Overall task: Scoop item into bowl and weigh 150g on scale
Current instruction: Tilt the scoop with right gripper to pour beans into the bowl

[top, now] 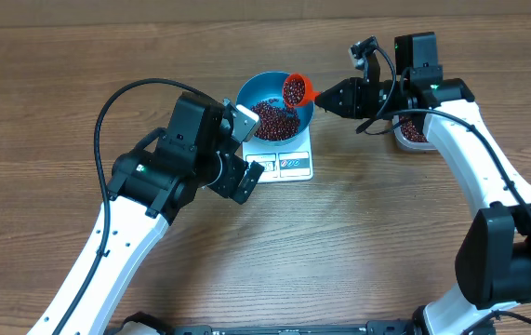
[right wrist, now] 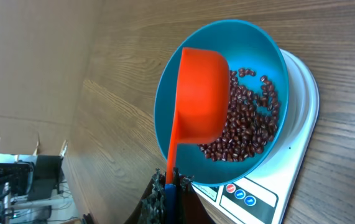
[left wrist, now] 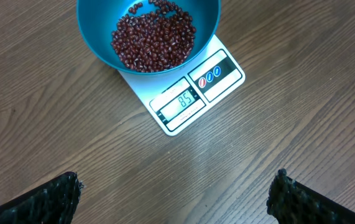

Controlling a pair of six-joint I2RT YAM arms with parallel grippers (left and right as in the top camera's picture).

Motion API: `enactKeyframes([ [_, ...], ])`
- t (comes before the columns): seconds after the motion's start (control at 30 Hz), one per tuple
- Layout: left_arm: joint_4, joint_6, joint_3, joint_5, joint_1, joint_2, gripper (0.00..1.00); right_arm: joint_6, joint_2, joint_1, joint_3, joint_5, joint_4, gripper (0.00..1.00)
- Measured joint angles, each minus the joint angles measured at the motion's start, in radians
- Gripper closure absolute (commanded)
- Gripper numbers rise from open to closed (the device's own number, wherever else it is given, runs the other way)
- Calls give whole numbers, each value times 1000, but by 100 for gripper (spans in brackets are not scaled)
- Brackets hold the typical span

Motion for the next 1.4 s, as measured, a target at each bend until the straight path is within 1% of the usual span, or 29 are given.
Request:
enactKeyframes([
  [0.27,0,0,0,0,0,0,0,-29,-46,10,24,29,-24,96],
  [0.43,0,0,0,0,0,0,0,-61,-49,66,25,129,-69,96],
  [0.6,0,0,0,0,0,0,0,-83,-49,123,25,225,-69,96],
  [0.7,0,0,0,0,0,0,0,-89,-49,129,25,251,-70,96],
  [1.4,0,0,0,0,0,0,0,-91,-66,131,26,295,-66,96],
])
